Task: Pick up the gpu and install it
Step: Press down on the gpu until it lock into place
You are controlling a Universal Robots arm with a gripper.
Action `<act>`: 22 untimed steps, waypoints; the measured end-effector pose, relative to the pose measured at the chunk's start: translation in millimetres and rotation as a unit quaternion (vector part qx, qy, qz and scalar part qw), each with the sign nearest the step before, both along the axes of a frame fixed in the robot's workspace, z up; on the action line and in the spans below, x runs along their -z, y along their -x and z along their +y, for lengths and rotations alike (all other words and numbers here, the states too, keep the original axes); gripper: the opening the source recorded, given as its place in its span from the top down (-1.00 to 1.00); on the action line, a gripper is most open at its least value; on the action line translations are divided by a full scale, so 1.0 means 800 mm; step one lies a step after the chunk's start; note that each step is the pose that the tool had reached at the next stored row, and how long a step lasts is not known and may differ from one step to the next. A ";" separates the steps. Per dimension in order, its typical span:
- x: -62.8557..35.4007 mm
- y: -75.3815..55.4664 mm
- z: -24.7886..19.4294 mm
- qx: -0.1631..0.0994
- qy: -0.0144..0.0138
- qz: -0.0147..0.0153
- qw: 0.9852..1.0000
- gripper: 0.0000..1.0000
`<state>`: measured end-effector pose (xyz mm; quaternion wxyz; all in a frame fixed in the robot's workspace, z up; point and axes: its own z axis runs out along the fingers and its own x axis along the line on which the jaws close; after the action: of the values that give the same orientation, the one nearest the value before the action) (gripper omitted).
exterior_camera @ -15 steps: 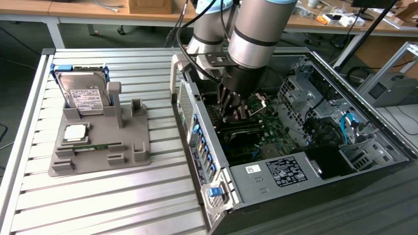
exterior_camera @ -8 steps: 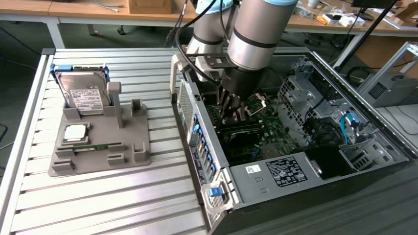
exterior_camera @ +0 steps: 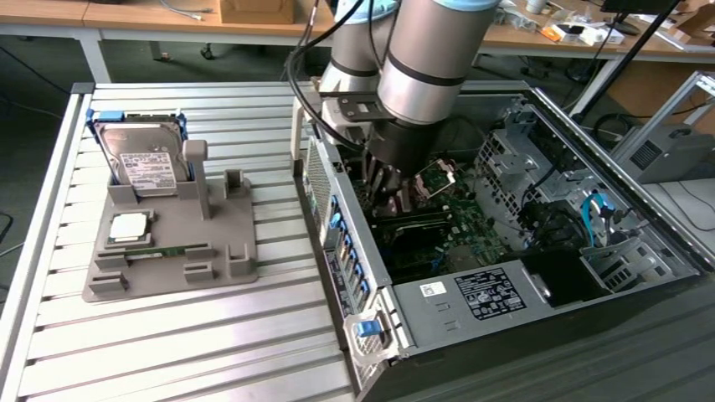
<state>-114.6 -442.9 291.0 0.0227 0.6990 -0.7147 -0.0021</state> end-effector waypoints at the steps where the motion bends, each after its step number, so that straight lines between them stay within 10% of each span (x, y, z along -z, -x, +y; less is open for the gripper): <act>1: -0.001 0.001 0.0000 0.000 0.000 0.000 1.000 0.79; 22: -0.003 0.025 0.0000 0.000 0.000 -0.004 1.000 0.79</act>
<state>-134.9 -442.8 293.5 0.0202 0.6991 -0.7147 0.0004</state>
